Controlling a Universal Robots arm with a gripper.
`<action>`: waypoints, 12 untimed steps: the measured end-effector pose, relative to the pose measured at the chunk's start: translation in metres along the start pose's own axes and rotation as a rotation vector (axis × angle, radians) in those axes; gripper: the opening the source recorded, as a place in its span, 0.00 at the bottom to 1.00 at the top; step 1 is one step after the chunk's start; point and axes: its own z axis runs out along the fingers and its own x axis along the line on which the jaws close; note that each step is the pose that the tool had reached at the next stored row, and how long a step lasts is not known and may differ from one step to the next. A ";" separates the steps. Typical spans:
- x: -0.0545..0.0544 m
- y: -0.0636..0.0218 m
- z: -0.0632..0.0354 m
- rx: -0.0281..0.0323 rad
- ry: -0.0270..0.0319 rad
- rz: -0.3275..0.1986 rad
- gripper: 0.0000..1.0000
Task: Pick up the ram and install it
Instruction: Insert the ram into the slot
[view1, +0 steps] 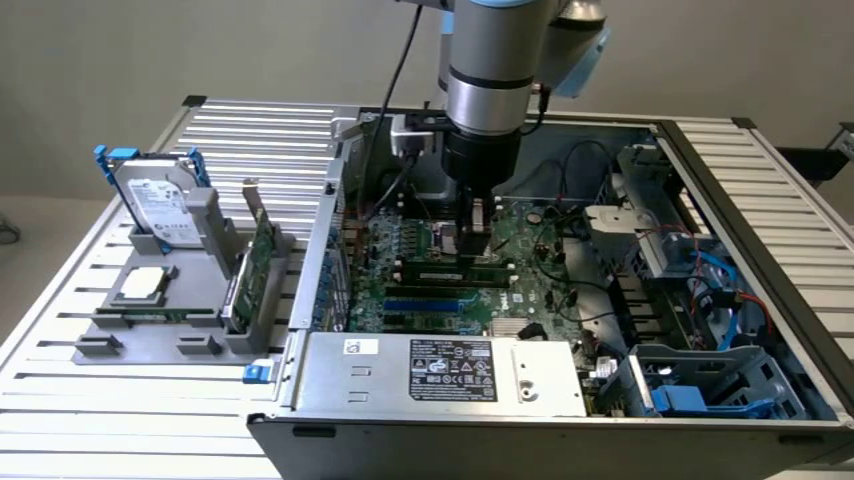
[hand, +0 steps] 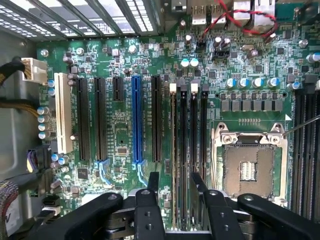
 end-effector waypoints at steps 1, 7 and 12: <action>0.000 0.0008 -0.0027 -0.0001 -0.0015 0.000 0.39; 0.001 0.0029 -0.0073 -0.0003 -0.0045 0.000 0.18; 0.001 0.0029 -0.0076 -0.0004 -0.0043 0.000 0.11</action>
